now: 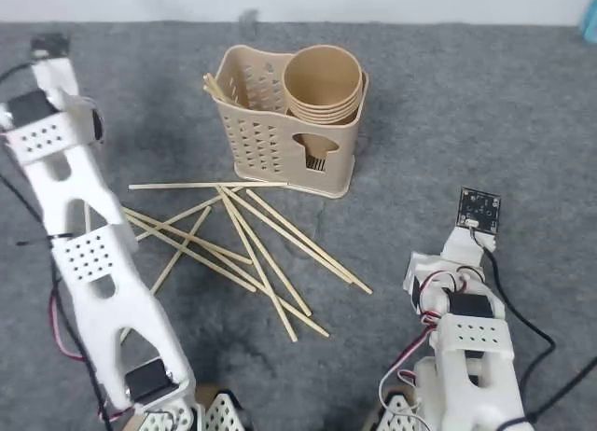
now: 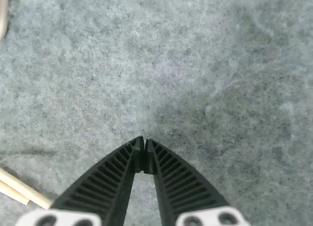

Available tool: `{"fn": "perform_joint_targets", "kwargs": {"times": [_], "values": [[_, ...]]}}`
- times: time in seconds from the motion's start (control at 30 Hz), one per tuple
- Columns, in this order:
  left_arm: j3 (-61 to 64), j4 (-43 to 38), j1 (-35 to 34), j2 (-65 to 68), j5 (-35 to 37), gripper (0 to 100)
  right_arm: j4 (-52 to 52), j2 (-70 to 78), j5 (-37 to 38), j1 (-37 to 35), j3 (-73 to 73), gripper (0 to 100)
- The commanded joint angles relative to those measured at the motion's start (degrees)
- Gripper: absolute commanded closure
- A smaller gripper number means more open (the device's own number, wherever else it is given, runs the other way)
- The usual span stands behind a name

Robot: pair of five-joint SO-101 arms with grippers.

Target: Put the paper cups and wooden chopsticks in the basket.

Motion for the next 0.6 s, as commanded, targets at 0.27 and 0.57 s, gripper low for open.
{"fn": "perform_joint_targets", "kwargs": {"times": [0.27,0.57], "values": [[43.03,-1.05,-0.26,-41.41,3.16,99,-1.19,-1.54,-0.35,-0.04,-0.53,99.0],[91.47,-23.74,0.18,-70.59,3.25,99,-1.1,-1.54,-0.35,-0.13,-0.44,99.0]]}}
